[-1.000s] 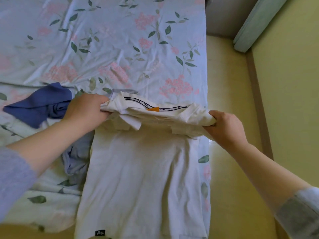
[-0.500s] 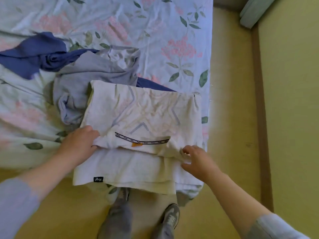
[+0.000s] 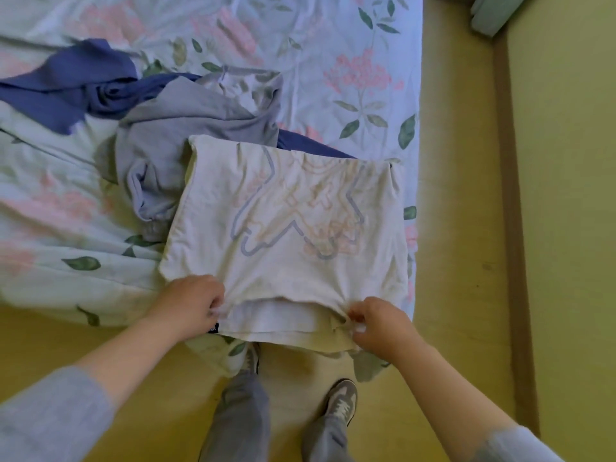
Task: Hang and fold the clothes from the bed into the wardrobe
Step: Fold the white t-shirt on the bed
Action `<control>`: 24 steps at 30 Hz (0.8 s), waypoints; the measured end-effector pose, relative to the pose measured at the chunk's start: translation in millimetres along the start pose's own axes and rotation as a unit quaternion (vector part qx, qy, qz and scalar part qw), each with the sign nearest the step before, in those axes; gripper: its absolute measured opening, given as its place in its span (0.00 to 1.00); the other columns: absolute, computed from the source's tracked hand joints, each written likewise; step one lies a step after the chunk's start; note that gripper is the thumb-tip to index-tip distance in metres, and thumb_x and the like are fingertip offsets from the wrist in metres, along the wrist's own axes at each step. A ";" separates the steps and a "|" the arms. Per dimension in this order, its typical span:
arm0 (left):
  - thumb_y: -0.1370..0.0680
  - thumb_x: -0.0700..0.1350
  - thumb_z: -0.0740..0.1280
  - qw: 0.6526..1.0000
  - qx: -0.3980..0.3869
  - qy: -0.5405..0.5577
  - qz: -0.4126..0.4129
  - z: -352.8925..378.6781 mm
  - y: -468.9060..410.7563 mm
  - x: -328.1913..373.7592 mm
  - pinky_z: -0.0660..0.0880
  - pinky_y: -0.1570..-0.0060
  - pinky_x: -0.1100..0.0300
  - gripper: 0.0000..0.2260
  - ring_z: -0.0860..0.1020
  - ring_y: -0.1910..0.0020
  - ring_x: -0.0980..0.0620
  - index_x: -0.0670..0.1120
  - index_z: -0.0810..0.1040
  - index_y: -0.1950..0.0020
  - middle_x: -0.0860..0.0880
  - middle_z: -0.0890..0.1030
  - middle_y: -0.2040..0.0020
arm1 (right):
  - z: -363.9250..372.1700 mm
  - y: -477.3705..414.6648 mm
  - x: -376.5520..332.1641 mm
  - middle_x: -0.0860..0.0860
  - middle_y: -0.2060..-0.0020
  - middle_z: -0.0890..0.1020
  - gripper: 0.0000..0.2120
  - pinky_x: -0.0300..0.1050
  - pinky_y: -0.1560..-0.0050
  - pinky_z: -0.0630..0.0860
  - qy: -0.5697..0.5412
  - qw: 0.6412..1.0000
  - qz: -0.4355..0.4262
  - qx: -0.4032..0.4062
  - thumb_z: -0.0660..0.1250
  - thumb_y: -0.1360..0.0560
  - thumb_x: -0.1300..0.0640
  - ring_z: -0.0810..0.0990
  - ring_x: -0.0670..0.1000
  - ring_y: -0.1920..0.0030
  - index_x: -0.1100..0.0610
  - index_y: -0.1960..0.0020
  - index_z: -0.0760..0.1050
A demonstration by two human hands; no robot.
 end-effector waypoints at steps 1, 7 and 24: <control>0.29 0.50 0.67 0.999 -0.047 -0.011 -0.009 7.3 2.7 -2.2 0.69 0.61 0.60 0.06 0.75 0.56 0.54 0.53 0.71 0.62 0.56 0.73 0.58 | 4.4 1.6 0.9 0.48 0.56 0.71 0.08 0.42 0.58 0.69 0.003 1.000 0.004 -0.016 0.63 0.26 0.54 0.75 0.52 0.54 0.52 0.48 0.78; 0.27 0.60 0.67 0.987 0.062 0.149 0.010 9.1 7.3 3.7 0.67 0.61 0.65 0.09 0.74 0.57 0.59 0.57 0.73 0.56 0.59 0.74 0.55 | -10.1 0.8 -13.5 0.47 0.54 0.78 0.09 0.47 0.55 0.77 -0.055 0.991 -0.023 0.122 0.63 0.23 0.53 0.79 0.50 0.54 0.52 0.50 0.82; 0.21 0.54 0.63 0.969 0.021 0.241 -0.038 28.3 -13.1 46.2 0.71 0.62 0.60 0.10 0.75 0.61 0.54 0.51 0.74 0.59 0.53 0.76 0.60 | 16.8 -4.0 -24.0 0.51 0.60 0.79 0.07 0.45 0.58 0.75 -0.053 0.997 -0.056 0.006 0.61 0.23 0.56 0.77 0.52 0.59 0.56 0.55 0.75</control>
Point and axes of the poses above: each hand's wrist, its own y-axis away from the middle knuckle, its own z-axis out of the palm, x = y × z, the point moved 5 cm from there along -y, towards the middle knuckle
